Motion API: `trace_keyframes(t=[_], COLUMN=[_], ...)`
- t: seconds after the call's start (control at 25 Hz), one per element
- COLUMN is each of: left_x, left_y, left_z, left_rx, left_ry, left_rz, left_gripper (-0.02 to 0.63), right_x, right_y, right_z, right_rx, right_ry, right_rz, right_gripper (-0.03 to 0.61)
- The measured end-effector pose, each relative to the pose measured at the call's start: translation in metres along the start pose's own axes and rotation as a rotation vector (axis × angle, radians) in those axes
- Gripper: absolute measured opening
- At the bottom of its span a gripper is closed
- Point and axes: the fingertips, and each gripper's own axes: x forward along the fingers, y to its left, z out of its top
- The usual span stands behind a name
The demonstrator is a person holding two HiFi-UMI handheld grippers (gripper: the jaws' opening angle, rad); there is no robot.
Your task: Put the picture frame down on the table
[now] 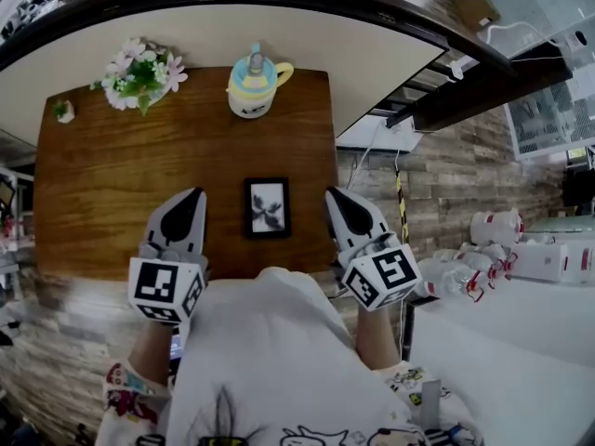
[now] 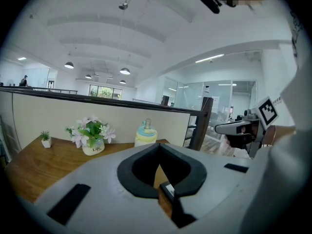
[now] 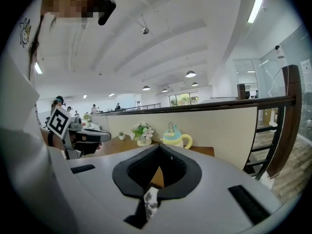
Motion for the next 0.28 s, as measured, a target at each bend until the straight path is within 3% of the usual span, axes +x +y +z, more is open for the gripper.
trace_keyframes(t=[0.28], left_x=[0.0068], left_y=[0.0033], left_z=[-0.0012], left_rx=[0.034], left_ry=[0.008], left_rz=[-0.017], left_gripper=[0.002], right_x=[-0.003], right_y=[-0.0054], right_z=[-0.0036], right_rx=[0.002], right_ry=[-0.001], right_rz=[-0.03], right_gripper=[-0.002])
